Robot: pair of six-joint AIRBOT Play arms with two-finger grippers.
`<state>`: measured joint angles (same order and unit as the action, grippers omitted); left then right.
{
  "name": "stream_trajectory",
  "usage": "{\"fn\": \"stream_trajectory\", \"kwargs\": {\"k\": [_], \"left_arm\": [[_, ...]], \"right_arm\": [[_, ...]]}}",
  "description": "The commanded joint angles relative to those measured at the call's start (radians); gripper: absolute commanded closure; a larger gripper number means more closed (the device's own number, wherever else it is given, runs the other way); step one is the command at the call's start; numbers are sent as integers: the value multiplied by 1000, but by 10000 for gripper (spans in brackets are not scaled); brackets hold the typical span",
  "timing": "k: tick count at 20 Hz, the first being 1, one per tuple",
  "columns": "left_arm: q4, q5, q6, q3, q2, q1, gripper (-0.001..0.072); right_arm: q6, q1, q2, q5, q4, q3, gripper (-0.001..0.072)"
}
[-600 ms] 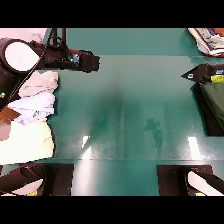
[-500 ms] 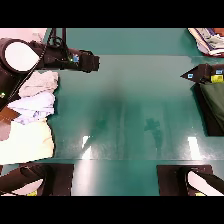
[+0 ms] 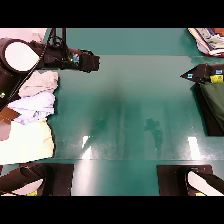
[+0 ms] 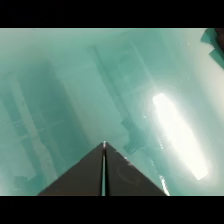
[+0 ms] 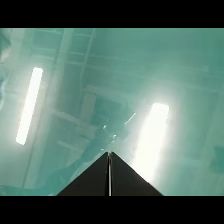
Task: Fold the shirts.
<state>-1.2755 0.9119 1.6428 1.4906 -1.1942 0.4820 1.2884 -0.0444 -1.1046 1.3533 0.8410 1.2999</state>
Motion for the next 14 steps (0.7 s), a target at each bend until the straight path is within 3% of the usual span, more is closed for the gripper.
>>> {"fn": "stream_trajectory", "kwargs": {"k": [1,3,4,5,6,9,14], "left_arm": [[0,-22,0,0,0,0,687],[-29,-49,-2,0,0,-3,686],[-100,-52,-8,0,0,-3,544],[-211,-40,-11,0,-1,-3,187],[-354,-22,11,0,-2,-5,44],[-613,10,69,-40,-3,-92,43],[-610,-25,86,-208,-77,-403,42]], "right_arm": [[0,0,0,1,0,1,697],[0,0,0,1,0,1,697],[0,0,0,1,0,1,697],[0,0,0,1,-1,1,696],[1,0,0,1,-1,1,697],[1,0,0,1,-2,1,697],[1,0,0,0,-2,1,697]]}}
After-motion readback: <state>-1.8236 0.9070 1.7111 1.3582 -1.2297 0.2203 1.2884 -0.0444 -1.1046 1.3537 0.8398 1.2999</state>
